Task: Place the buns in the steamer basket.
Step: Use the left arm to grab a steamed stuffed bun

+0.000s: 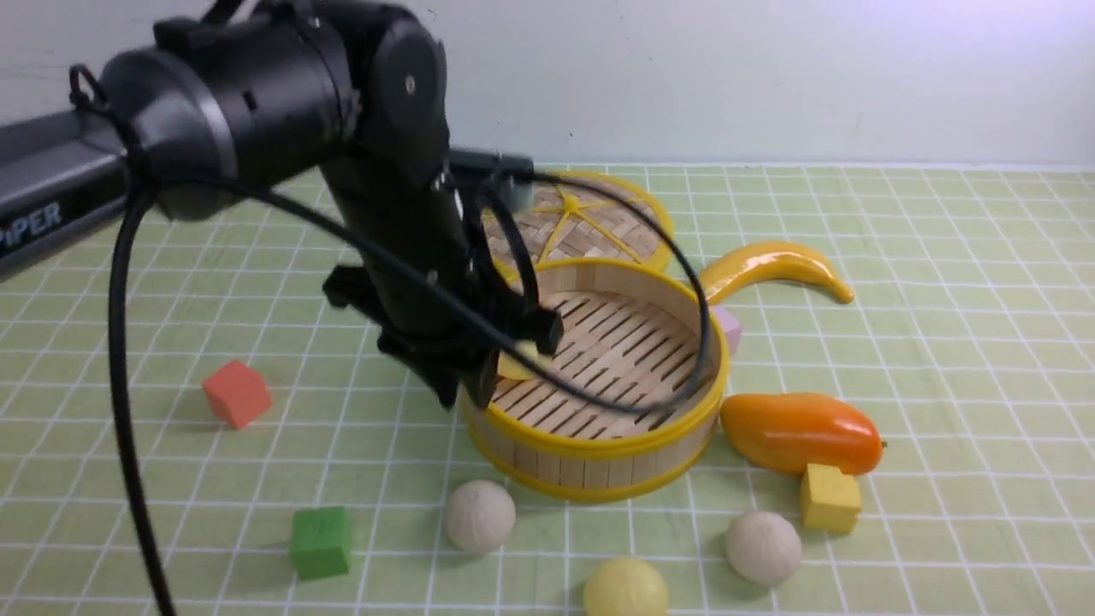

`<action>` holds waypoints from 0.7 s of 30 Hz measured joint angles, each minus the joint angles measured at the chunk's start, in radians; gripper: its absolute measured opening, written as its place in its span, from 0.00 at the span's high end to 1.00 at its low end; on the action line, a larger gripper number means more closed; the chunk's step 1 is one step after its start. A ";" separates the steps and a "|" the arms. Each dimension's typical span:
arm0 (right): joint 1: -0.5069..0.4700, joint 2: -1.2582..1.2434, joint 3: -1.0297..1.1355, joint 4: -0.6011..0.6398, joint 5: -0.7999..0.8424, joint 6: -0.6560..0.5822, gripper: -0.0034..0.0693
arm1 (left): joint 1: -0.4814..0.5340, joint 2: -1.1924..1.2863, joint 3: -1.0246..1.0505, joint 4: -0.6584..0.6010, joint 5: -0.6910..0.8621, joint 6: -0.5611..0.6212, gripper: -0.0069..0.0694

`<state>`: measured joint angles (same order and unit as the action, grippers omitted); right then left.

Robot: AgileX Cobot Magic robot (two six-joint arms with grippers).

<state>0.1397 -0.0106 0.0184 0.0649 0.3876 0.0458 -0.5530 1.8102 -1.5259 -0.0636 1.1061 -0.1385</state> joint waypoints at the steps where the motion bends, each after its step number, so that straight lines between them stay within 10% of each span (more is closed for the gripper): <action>1: 0.000 0.000 0.000 0.000 0.000 0.000 0.62 | -0.011 -0.007 0.043 -0.002 -0.025 0.004 0.76; 5: 0.000 0.000 0.000 0.000 0.000 0.000 0.62 | -0.024 -0.006 0.155 -0.021 -0.138 0.010 0.82; 15: 0.000 0.000 0.000 0.000 0.000 0.000 0.62 | 0.005 0.064 0.181 -0.019 -0.256 0.010 0.49; 21: 0.000 0.000 0.000 0.000 0.000 0.000 0.62 | 0.005 0.098 0.181 0.005 -0.292 0.010 0.48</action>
<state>0.1397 -0.0106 0.0184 0.0649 0.3876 0.0458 -0.5476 1.9080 -1.3450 -0.0590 0.8142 -0.1285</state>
